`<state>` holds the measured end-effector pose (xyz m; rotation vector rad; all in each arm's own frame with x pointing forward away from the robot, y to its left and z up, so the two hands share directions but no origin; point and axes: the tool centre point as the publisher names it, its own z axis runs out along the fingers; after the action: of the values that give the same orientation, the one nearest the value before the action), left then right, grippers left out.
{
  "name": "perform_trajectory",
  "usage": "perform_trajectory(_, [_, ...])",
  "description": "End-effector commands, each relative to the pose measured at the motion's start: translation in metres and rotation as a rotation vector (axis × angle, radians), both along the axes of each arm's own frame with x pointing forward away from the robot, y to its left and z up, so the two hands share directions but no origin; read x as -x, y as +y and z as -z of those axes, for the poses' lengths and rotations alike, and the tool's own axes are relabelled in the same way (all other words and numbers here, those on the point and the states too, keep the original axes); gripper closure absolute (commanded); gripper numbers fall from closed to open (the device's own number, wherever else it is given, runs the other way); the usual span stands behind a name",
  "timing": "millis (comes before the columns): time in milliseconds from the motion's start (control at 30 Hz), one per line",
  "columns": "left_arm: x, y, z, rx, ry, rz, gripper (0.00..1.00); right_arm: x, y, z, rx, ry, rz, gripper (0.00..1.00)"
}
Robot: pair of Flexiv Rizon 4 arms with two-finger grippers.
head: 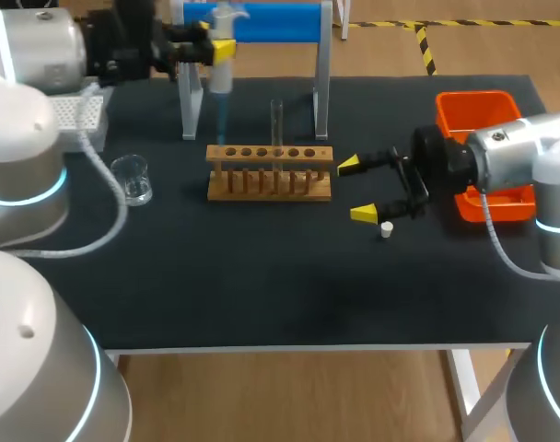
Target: Invert the test tube, pick up the pipette, mount the tip to pipette, aspirate from beaker and dispense into the tube, eject the tip, return the pipette, and cap with the stopper.
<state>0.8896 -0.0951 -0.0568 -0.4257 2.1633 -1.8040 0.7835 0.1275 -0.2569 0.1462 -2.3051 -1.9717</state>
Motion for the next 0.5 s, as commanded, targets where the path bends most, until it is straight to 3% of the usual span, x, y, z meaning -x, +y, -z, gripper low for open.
perform_trajectory(33, [0.0, 0.053, 0.003, 0.026, -0.015, 0.034, 1.0, 0.0, -0.001, -0.001, 0.002, 0.0, -0.001, 0.0])
perform_trajectory(500, [-0.03, 0.12, 0.021, 0.034, -0.034, 0.004, 1.0, 0.0, -0.001, -0.001, 0.002, 0.0, -0.001, 0.0])
